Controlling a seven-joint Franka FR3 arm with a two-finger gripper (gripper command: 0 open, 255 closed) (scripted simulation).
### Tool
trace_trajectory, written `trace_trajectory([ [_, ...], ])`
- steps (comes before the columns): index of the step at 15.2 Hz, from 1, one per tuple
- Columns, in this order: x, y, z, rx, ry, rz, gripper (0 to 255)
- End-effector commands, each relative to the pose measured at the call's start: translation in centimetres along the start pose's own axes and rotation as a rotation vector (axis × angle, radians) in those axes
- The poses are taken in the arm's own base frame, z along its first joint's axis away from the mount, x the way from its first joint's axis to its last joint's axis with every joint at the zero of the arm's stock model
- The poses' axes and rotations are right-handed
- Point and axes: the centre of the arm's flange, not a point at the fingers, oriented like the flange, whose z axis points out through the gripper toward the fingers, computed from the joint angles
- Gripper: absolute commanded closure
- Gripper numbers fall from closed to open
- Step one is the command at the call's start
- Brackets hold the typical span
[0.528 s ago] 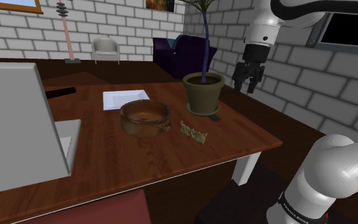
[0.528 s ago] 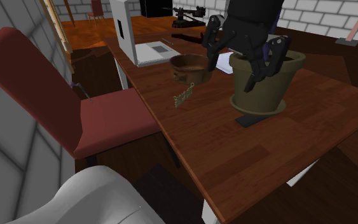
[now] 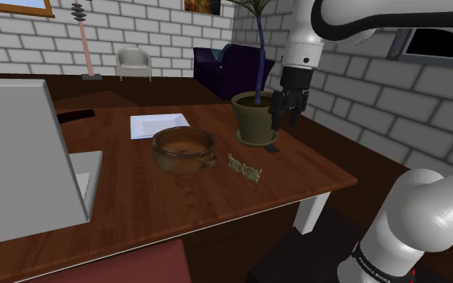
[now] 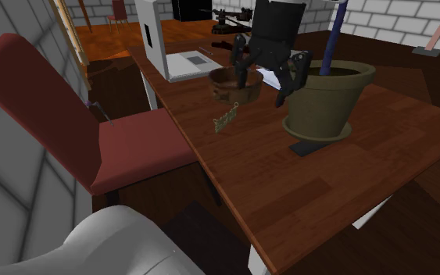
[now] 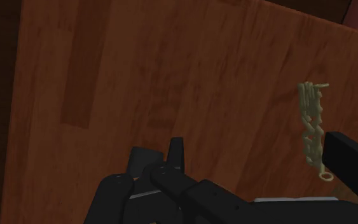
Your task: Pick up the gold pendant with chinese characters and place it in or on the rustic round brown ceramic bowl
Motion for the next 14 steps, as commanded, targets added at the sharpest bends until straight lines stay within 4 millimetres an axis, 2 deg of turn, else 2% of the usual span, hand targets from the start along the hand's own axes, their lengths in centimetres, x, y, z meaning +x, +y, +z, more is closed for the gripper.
trace_trajectory([
  [1, 1.1, -2.6, 1.5, -0.013, -0.002, -0.034, 0],
  [9, 4.4, -11.7, 6.6, -0.064, -0.011, -0.165, 0],
  [14, 4.4, -11.5, 9.3, -0.064, -0.011, -0.165, 0],
])
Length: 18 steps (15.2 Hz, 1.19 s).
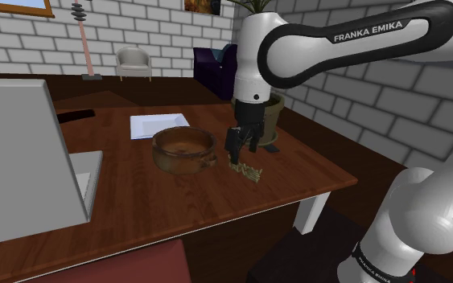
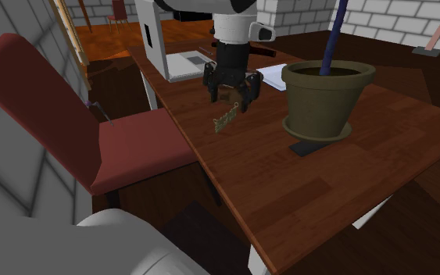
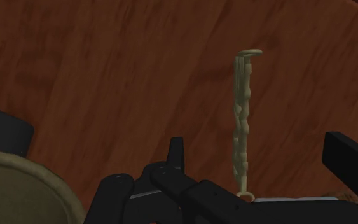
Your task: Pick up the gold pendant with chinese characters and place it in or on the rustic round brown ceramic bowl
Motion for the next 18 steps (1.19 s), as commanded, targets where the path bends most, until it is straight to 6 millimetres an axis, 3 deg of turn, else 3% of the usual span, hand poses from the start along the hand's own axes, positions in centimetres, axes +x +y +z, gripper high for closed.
trace_trajectory([
  [1, 0.11, -0.04, 0.97, 0.0, 0.001, 0.0, 0],
  [3, 0.1, -0.03, 1.8, 0.0, 0.001, 0.0, 0],
  [10, 0.11, -0.04, 1.79, 0.0, 0.001, 0.0, 0],
  [11, 0.11, -0.04, 1.79, 0.0, 0.001, 0.0, 255],
  [18, 0.11, -0.04, 1.79, 0.0, 0.001, 0.0, 255],
])
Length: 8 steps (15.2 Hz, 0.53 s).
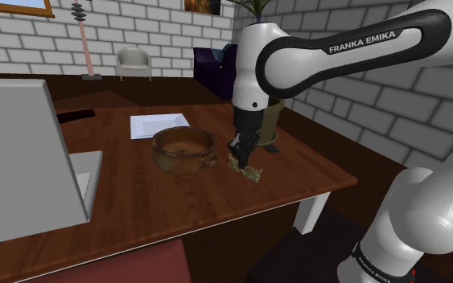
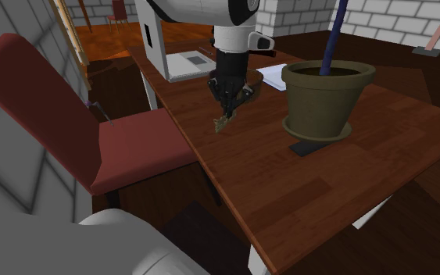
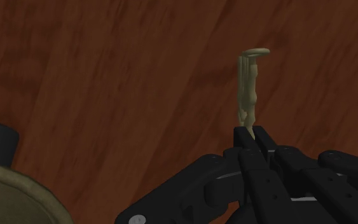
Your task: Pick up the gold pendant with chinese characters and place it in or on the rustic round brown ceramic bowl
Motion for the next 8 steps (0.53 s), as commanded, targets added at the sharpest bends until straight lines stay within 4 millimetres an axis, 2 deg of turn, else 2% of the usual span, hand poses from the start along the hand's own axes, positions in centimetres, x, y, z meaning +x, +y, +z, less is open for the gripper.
trace_trajectory([
  [1, 0.0, 0.0, 0.0, 0.0, 0.0, 0.0, 255],
  [2, 0.0, 0.0, 0.0, 0.0, 0.0, 0.0, 255],
  [8, -0.1, -0.1, -3.1, 0.0, 0.0, 0.0, 255],
])
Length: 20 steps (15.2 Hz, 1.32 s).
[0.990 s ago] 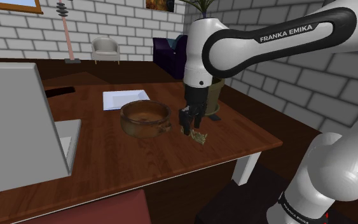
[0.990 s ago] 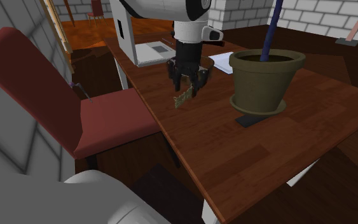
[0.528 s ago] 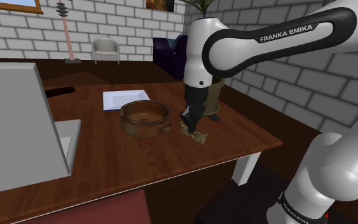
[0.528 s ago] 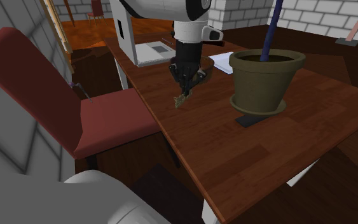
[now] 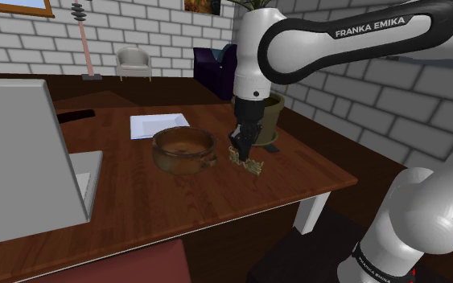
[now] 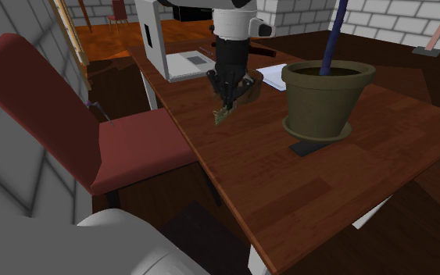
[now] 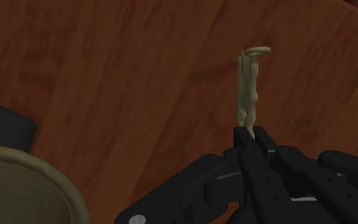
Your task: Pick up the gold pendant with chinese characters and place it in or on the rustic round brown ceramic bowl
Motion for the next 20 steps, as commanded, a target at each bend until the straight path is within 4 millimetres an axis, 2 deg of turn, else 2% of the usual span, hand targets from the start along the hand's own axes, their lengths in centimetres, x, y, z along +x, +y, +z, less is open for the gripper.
trace_trajectory([
  [1, -0.1, 0.1, -1.2, 0.0, 0.0, 0.0, 255],
  [20, -0.6, -0.1, -11.2, 0.0, 0.0, 0.0, 255],
])
